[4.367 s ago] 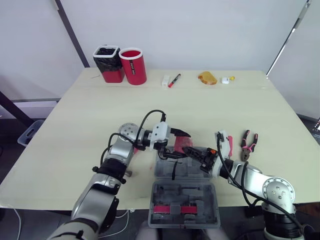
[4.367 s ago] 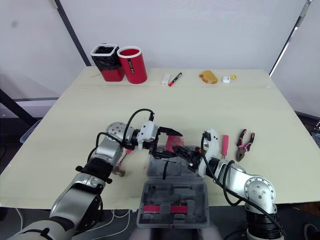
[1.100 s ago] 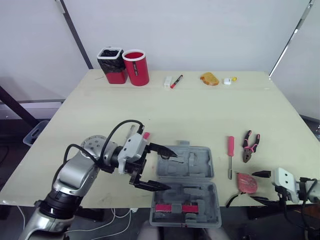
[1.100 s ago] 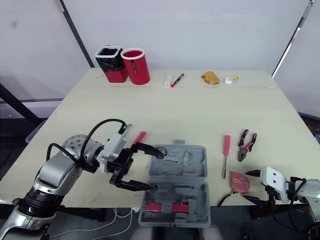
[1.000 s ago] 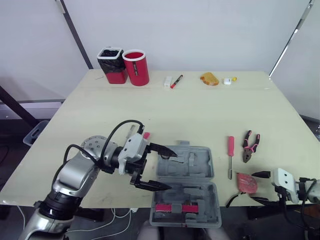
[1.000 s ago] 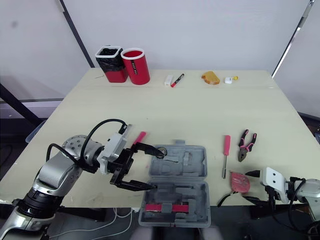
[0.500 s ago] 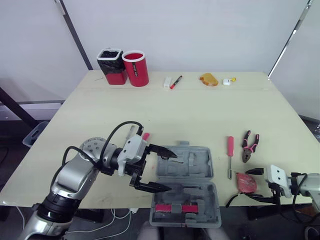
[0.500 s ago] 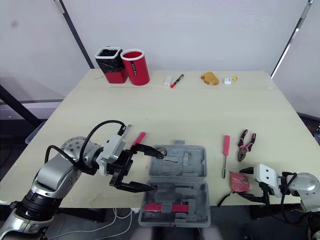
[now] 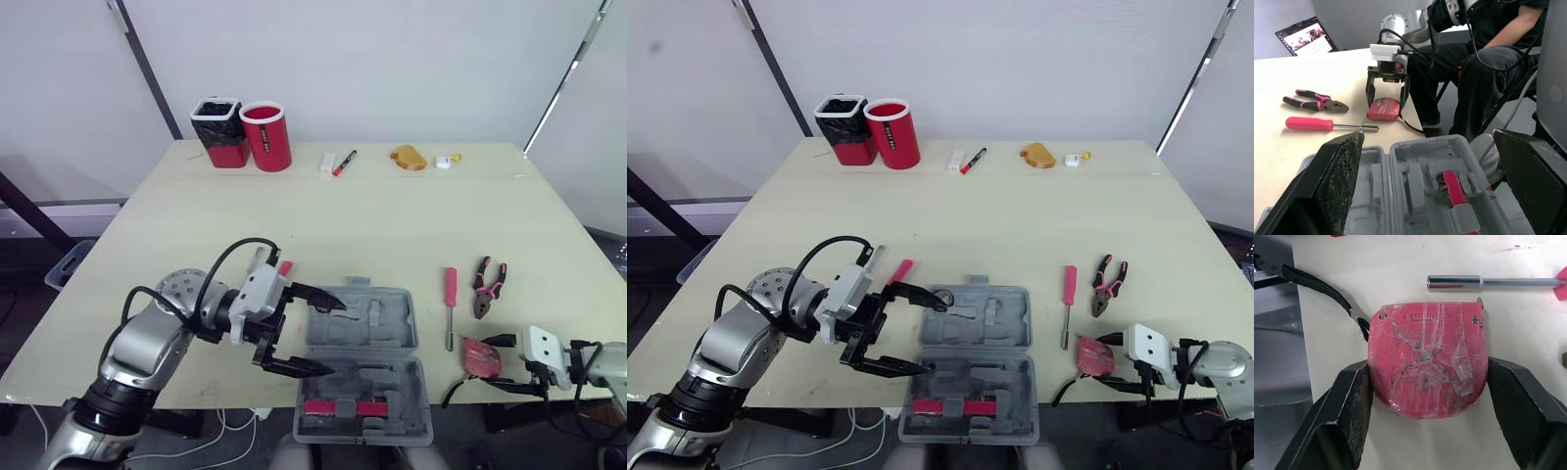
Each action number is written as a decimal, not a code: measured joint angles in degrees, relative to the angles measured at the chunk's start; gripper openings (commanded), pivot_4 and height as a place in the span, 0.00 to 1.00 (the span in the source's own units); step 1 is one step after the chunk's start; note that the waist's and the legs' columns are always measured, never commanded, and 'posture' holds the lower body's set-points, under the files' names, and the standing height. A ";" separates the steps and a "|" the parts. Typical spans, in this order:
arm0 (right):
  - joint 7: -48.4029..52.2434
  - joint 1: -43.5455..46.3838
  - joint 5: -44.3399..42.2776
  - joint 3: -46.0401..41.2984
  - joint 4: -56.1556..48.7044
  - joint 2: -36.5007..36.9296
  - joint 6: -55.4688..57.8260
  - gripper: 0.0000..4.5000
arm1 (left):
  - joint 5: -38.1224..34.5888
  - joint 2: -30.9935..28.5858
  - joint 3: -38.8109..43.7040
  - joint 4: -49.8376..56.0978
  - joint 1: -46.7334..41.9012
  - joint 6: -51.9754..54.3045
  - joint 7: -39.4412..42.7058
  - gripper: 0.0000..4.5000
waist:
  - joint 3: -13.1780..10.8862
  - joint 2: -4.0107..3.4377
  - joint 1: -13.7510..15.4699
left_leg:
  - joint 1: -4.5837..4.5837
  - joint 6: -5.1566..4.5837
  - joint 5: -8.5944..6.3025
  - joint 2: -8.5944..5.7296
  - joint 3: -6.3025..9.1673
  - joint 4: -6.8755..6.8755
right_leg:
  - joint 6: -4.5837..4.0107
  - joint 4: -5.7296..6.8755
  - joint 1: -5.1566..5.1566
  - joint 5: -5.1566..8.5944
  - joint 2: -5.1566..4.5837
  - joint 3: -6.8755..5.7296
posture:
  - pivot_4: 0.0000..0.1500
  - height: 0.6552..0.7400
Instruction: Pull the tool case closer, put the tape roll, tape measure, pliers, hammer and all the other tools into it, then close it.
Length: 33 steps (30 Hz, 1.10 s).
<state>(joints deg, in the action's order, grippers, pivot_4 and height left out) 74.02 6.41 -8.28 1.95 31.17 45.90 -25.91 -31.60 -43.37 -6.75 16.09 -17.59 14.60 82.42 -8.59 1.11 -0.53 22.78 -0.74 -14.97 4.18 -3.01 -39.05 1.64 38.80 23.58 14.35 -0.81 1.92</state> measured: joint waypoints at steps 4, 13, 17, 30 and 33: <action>-2.49 -3.76 1.12 -0.26 -9.81 3.92 7.77 0.66 | 0.05 0.82 -0.02 -1.51 -0.22 -0.27 -0.06 1.00 | -0.03 -0.06 0.07 | 0.00 0.00 0.00 0.00 -0.05 0.00 | 0.02 0.01 0.03 0.00 -0.01 0.04 | 1.00 1.00; -4.70 -3.77 -2.30 -0.34 -38.24 10.35 36.55 0.66 | 0.50 2.75 0.02 -3.68 -0.01 -1.75 -0.94 1.00 | -0.05 -0.08 -0.04 | 0.00 0.01 -0.01 0.01 -0.05 0.02 | 0.03 0.00 0.06 0.01 0.02 0.05 | 1.00 1.00; -4.83 -0.14 -1.00 1.90 -43.45 12.48 44.87 0.66 | 1.04 2.84 0.50 -5.62 0.87 -2.90 -1.52 1.00 | -0.07 -0.08 -0.01 | 0.01 0.01 -0.01 0.01 -0.07 0.02 | 0.03 -0.03 0.07 0.02 0.01 0.05 | 1.00 1.00; -5.58 31.90 11.46 27.28 -43.23 1.17 68.43 0.66 | 2.27 0.54 6.52 -11.20 2.07 -4.60 -3.74 1.00 | -0.18 -0.04 -0.11 | 0.15 0.01 -0.01 0.03 -0.35 0.15 | -0.03 0.01 0.43 0.05 -0.01 0.25 | 1.00 1.00; -5.83 34.08 12.76 29.55 -41.48 -0.46 70.65 0.66 | 2.27 0.15 6.97 -11.21 2.65 -4.78 -3.90 1.00 | -0.19 -0.02 0.07 | 0.19 0.01 -0.01 0.03 -0.41 0.20 | 0.00 -0.01 0.47 0.05 -0.04 0.27 | 1.00 1.00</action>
<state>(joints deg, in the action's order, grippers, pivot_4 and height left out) 68.20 40.48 4.48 31.50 -10.31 45.44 44.74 -29.33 -43.21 0.22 4.88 -14.94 9.82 78.52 -8.78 1.09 -0.46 22.98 -0.74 -14.97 4.21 -3.42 -38.85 1.64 38.79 24.05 14.39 -0.85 2.19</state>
